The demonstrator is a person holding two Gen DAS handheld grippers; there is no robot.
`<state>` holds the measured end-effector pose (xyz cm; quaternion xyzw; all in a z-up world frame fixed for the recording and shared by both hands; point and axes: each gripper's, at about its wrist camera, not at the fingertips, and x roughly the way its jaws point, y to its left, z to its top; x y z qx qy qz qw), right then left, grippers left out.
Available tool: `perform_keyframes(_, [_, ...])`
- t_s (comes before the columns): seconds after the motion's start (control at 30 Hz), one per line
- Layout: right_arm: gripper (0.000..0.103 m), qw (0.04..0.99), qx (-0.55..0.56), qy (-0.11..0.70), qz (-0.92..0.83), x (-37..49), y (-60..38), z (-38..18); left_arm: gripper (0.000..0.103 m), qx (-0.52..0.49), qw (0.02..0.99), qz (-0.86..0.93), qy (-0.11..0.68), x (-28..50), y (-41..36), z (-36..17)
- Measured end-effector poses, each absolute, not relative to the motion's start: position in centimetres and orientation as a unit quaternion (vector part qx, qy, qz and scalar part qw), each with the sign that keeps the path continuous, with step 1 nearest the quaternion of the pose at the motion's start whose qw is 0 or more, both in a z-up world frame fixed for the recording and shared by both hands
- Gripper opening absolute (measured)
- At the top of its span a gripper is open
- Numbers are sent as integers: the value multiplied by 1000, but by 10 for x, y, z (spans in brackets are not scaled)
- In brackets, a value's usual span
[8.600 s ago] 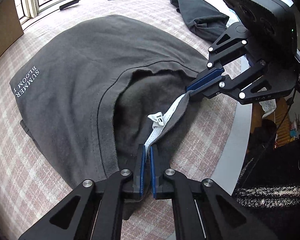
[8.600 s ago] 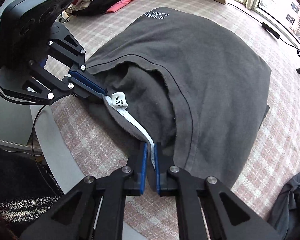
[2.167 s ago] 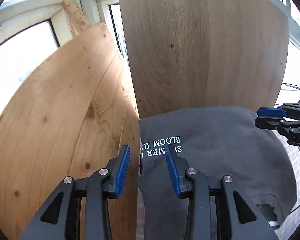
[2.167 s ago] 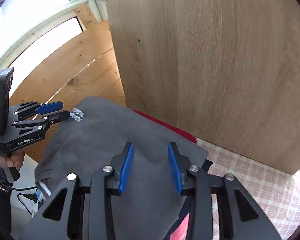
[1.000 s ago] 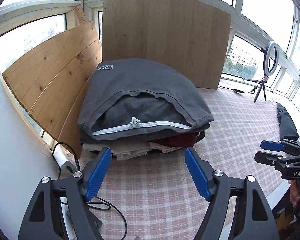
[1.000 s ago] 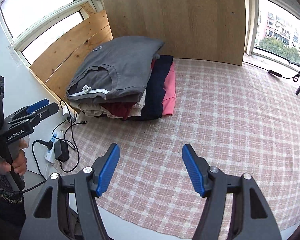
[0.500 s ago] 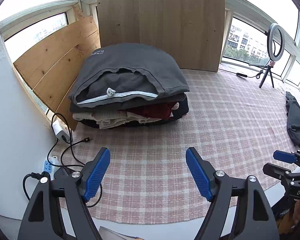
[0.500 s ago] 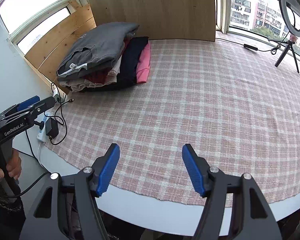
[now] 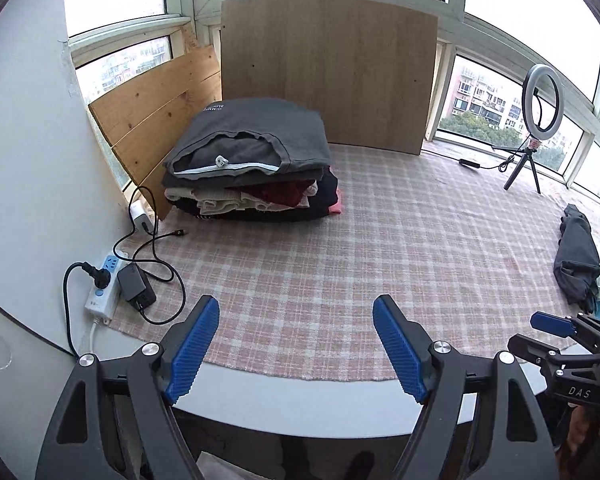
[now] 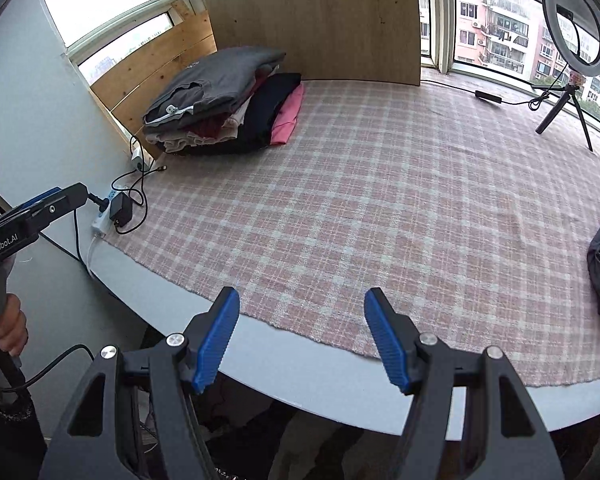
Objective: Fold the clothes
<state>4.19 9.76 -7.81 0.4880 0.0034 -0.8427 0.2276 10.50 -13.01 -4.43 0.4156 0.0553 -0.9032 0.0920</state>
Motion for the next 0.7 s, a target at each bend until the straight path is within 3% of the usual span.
perform_keyframes(0.2, [64,244,480,12,-843,60,108,-74,83,407,119,-904,52,130,-115,-34])
perform_keyframes(0.7, [64,253,460,28,-850,88,128,-65,84,351,134,-926,41,171,-92,-12])
